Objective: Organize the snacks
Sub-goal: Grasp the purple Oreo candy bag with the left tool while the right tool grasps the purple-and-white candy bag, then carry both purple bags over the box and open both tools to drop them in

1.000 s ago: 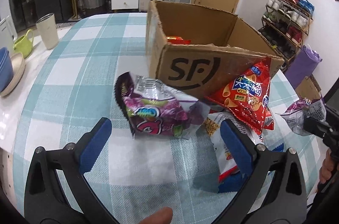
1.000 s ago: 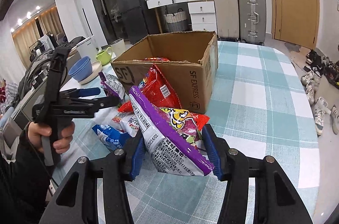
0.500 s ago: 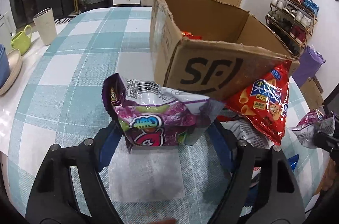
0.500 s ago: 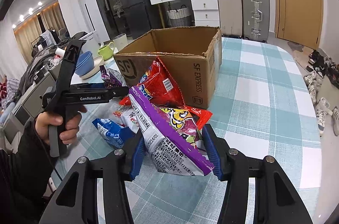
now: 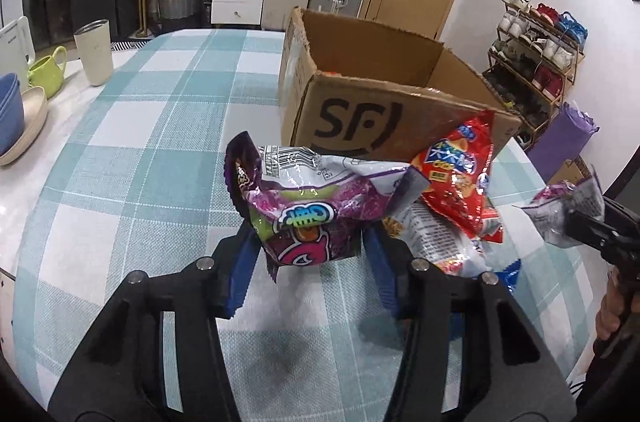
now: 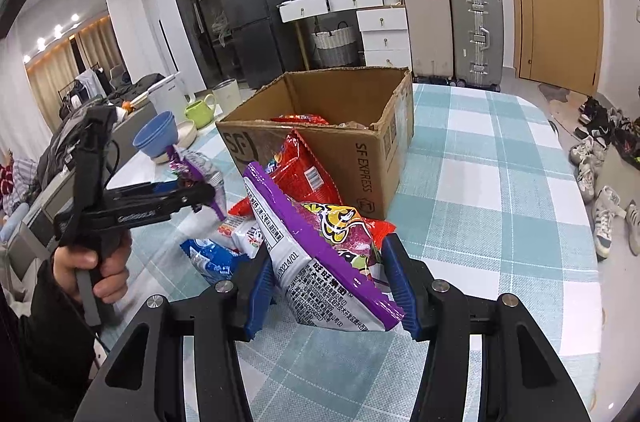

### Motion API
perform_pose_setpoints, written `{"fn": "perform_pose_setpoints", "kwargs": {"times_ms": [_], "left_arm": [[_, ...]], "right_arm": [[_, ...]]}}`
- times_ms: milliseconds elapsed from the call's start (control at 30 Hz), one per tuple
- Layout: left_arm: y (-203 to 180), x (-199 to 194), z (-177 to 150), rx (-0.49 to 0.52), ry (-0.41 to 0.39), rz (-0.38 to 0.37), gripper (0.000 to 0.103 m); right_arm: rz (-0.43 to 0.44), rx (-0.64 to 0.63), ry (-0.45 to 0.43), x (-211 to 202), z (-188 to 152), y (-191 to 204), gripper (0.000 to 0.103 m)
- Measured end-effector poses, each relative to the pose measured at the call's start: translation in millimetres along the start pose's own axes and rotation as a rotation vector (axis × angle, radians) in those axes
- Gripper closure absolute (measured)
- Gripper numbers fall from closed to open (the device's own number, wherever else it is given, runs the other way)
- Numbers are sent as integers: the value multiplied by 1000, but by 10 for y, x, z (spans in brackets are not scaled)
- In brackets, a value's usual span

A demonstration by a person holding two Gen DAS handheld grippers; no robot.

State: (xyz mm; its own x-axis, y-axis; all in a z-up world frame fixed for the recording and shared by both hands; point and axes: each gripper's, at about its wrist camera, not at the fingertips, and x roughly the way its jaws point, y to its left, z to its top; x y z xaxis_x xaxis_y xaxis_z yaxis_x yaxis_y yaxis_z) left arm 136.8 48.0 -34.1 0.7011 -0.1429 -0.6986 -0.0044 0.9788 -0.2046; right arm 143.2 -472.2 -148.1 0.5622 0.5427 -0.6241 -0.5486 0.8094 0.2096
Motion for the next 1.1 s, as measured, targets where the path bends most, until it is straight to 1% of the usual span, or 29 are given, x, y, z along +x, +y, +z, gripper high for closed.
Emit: {"fn": "perform_pose_setpoints", "kwargs": {"times_ms": [133, 233, 500, 667, 833, 933, 1100], "left_arm": [[-62, -212, -19, 18, -20, -7, 55], [-97, -372, 9, 31, -51, -5, 55], [-231, -635, 172, 41, -113, -9, 55], [-370, -780, 344, 68, -154, -13, 55], [-459, -840, 505, 84, -173, -19, 55], [-502, -851, 609, 79, -183, -14, 55], [-535, -761, 739, 69, -175, -20, 55]], "right_arm": [[-1, 0, -32, -45, 12, 28, 51], [1, 6, -65, -89, 44, 37, 51], [-10, 33, -186, -277, 227, 62, 51], [10, 48, -203, -297, 412, 80, 51], [11, 23, -223, -275, 563, 158, 51], [25, 27, -228, -242, 646, 183, 51], [32, 39, -233, -141, 785, 199, 51]]}}
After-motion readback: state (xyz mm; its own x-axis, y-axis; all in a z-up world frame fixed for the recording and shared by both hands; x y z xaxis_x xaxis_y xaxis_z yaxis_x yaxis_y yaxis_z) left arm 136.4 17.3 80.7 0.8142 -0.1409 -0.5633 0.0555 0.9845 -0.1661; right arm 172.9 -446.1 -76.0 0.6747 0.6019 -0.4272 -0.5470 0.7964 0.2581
